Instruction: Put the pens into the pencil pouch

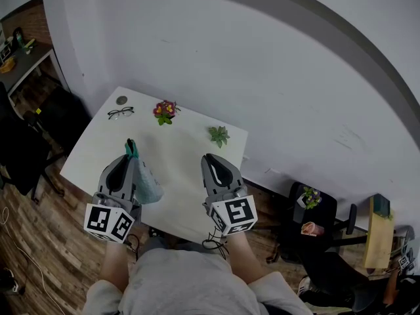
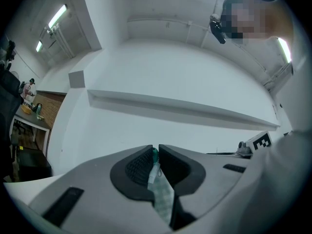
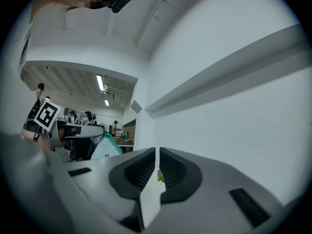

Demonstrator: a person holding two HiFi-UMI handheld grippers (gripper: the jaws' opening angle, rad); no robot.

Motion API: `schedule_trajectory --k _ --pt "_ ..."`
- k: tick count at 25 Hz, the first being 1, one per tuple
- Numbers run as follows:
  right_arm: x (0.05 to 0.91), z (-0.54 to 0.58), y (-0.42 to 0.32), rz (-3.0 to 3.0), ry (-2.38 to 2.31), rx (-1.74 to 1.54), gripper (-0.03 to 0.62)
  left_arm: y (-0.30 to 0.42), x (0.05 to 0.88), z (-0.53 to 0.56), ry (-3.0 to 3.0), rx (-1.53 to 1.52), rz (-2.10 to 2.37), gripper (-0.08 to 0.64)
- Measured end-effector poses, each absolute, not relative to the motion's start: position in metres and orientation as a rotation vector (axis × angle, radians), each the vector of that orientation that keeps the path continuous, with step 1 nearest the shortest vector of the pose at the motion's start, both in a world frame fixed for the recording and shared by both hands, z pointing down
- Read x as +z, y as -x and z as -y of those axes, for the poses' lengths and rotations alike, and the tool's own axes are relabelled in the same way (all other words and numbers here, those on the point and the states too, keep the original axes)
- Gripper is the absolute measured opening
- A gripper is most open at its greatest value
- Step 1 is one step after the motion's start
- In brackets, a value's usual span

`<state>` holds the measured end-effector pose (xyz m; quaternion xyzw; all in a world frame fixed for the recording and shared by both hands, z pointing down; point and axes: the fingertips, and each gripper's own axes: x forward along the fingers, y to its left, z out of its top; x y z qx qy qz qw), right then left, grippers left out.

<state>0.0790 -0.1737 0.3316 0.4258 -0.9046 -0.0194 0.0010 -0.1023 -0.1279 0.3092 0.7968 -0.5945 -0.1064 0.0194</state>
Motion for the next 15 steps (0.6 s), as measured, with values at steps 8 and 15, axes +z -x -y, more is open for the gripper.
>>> schedule_trajectory --k 8,15 --pt "0.3304 0.1731 -0.0799 2.845 -1.347 -0.058 0.044 0.1002 0.3073 0.1274 -2.48 -0.34 1.828 0.055" --pt "0.3301 0.1699 -0.0817 2.841 -1.35 -0.064 0.044 0.0997 0.3055 0.1246 -2.473 -0.365 1.823 0.055"
